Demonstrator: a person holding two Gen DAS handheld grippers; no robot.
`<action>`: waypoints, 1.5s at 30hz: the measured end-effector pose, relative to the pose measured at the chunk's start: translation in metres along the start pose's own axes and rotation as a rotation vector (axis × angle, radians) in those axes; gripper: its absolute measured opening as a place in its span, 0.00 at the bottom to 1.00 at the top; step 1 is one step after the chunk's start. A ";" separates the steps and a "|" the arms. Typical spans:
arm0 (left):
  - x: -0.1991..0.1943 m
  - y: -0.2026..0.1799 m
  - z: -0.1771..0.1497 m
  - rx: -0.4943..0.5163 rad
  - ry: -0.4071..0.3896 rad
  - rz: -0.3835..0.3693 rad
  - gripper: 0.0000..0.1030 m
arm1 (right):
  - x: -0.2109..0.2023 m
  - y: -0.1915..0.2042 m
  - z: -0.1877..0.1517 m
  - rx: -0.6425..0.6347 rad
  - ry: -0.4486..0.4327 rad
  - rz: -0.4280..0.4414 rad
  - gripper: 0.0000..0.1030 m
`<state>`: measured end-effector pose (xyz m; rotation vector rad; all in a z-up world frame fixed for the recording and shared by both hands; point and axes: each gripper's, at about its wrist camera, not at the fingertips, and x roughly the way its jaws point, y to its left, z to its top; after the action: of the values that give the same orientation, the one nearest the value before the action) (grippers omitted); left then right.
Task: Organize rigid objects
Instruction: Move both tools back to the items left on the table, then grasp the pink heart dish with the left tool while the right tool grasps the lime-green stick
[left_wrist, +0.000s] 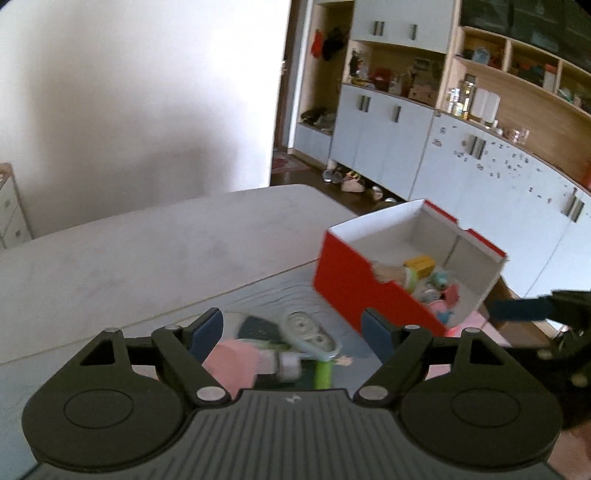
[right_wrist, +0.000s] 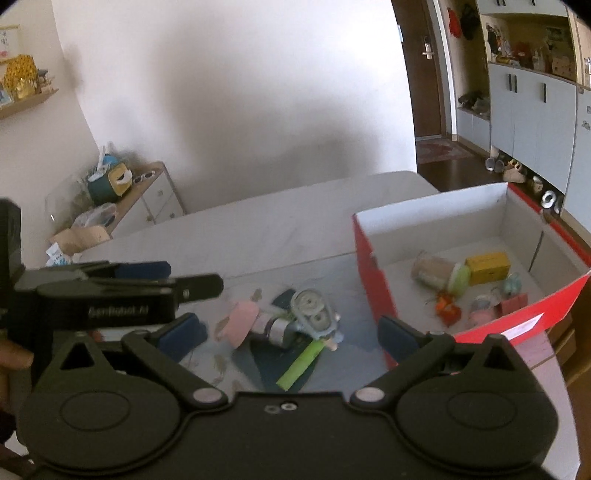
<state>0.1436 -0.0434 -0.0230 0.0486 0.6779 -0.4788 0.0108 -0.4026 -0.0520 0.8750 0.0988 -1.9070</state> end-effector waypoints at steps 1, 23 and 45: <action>0.002 0.005 -0.001 -0.006 0.002 0.008 0.80 | 0.003 0.004 -0.001 -0.003 0.005 -0.003 1.00; 0.082 0.081 -0.032 -0.172 0.144 -0.001 0.80 | 0.097 0.031 -0.036 -0.062 0.174 -0.138 0.89; 0.128 0.093 -0.043 -0.271 0.246 -0.112 0.63 | 0.151 0.011 -0.041 0.054 0.276 -0.194 0.55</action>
<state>0.2458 -0.0047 -0.1454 -0.1891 0.9857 -0.4888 0.0043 -0.5040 -0.1709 1.1993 0.3092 -1.9634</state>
